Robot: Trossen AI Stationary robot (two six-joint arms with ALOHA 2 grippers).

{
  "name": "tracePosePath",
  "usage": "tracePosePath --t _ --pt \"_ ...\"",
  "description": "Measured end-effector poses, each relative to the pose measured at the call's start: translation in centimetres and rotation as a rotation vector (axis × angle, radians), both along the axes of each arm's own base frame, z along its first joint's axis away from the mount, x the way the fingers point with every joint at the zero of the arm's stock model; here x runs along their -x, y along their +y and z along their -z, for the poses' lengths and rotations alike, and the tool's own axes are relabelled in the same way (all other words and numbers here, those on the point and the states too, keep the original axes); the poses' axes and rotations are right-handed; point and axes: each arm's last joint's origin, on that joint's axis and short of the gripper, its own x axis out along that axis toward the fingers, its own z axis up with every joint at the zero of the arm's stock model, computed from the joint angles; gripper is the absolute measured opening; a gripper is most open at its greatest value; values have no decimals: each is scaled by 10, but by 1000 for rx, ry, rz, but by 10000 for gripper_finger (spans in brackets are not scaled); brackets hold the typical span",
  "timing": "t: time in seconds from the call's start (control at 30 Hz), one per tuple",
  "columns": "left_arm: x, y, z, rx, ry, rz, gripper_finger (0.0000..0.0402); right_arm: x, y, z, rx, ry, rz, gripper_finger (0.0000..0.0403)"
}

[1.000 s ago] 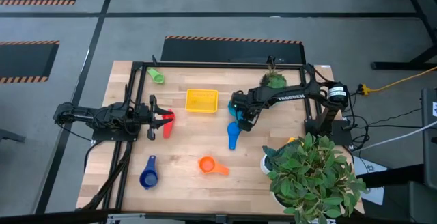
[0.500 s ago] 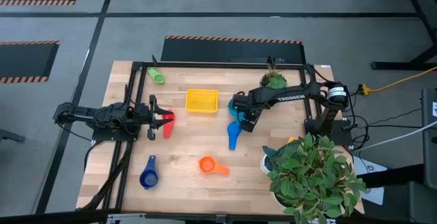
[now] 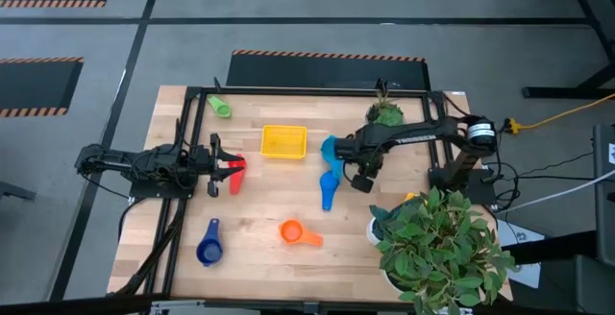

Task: Nest measuring cups in basket
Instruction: Stack the yellow measuring cup into the top light blue measuring cup

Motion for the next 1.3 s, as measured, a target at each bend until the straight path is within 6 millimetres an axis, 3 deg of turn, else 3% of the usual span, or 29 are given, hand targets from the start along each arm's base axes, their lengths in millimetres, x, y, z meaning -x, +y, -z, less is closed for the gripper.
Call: tracePosePath --t 0.13,0.43,0.77,0.9,1.3 --pt "0 0 0 0 0 0 117 14 2 -29 -14 -75 31 54" --pt "0 0 0 0 0 0 117 78 25 -95 133 -143 208 54" --pt "0 0 0 0 0 0 117 128 58 -129 282 -308 220 54" --pt "0 0 0 0 0 0 117 139 70 -127 306 -347 183 54" --pt "0 0 0 0 0 0 117 177 80 -62 227 -253 178 54"
